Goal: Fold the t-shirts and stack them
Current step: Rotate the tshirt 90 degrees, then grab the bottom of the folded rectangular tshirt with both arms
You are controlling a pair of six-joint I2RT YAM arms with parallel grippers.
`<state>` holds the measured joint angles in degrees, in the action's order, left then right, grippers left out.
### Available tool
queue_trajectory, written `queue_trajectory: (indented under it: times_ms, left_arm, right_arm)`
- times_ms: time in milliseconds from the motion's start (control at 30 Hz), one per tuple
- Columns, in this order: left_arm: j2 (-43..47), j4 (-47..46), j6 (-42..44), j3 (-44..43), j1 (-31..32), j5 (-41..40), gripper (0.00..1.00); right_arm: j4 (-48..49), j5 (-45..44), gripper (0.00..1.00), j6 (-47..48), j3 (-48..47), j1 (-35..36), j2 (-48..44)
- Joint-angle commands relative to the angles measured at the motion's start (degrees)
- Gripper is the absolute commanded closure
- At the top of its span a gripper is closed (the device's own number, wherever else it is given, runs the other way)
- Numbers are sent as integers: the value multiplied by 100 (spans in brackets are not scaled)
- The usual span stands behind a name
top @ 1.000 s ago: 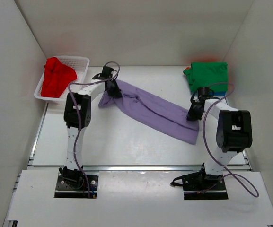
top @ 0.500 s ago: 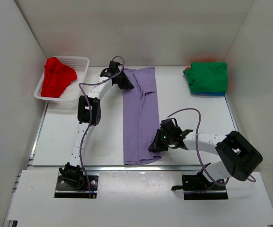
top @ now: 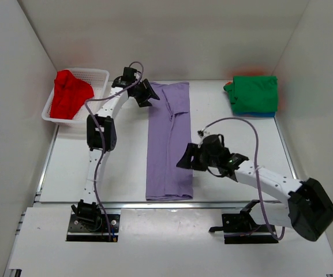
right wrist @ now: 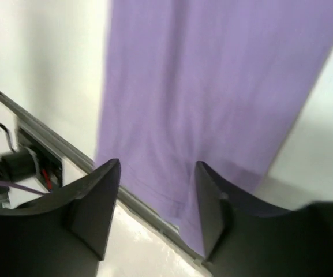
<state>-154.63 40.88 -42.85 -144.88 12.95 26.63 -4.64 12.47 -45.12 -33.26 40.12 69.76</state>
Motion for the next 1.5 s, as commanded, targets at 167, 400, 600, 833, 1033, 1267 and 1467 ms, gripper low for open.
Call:
queue_trajectory:
  times_ms: [167, 400, 600, 833, 1033, 1267, 1467]
  left_arm:
    - [5044, -123, 1367, 6382, 532, -853, 32]
    - [7718, -730, 1061, 10091, 1305, -1037, 31]
    - [8782, -1477, 234, 11867, 1886, -1107, 29]
    - [8853, -2532, -531, 12343, 2395, -1116, 27]
    - [8783, -2963, -821, 12615, 2625, -1064, 75]
    - [9327, -2753, -1006, 13230, 2888, -932, 100]
    - [9960, -2480, -1182, 13460, 2889, -748, 100]
  right_arm:
    - [-1811, 985, 42, 953, -350, -1770, -769]
    - [-1874, 960, 42, 409, 450, -1175, -1175]
    - [-855, 942, 43, -426, 1399, -417, -1202]
    - [-291, 836, 46, -673, 1629, 75, -683]
    - [94, 1038, 76, -551, 1656, 92, -244]
    - [-27, 1170, 100, -830, 1919, 654, -234]
    - [-317, 1503, 100, -937, 2148, 665, -884]
